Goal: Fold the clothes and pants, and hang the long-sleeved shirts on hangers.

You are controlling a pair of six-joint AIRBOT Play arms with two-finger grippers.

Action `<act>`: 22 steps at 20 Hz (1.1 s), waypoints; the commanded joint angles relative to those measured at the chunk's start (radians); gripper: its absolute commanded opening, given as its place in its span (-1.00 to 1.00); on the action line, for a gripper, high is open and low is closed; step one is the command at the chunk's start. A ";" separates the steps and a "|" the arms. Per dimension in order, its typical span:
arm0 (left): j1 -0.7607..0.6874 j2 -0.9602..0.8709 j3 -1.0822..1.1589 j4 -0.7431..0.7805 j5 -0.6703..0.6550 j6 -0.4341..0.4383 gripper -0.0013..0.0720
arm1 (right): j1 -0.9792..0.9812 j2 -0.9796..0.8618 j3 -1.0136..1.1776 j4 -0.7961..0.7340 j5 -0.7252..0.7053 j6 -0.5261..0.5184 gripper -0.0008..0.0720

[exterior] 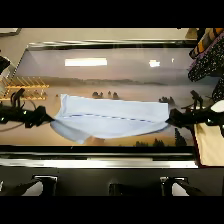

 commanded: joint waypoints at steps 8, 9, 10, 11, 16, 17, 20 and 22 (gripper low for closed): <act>-0.056 -0.462 0.478 -0.089 0.036 -0.038 -0.92 | 0.016 -0.318 0.308 0.003 -0.080 0.013 -0.89; -0.056 -0.488 0.510 -0.090 0.035 -0.045 -0.92 | 0.016 -0.333 0.326 0.003 -0.085 0.013 -0.89; -0.056 -0.510 0.539 -0.090 0.035 -0.054 -0.92 | 0.016 -0.344 0.343 0.003 -0.092 0.013 -0.89; -0.056 -0.537 0.571 -0.090 0.035 -0.061 -0.92 | 0.016 -0.354 0.359 0.004 -0.099 0.015 -0.89; -0.071 -0.666 0.687 -0.092 0.031 -0.080 -0.92 | 0.016 -0.406 0.382 0.014 -0.118 0.017 -0.89; -0.077 -0.695 0.697 -0.092 0.031 -0.081 -0.92 | 0.016 -0.420 0.382 0.016 -0.121 0.016 -0.89; -0.085 -0.758 0.700 -0.092 0.053 -0.084 -0.91 | 0.016 -0.473 0.382 0.017 -0.140 0.016 -0.89; -0.088 -0.776 0.702 -0.091 0.085 -0.084 -0.46 | 0.016 -0.496 0.382 0.048 -0.148 0.016 -0.46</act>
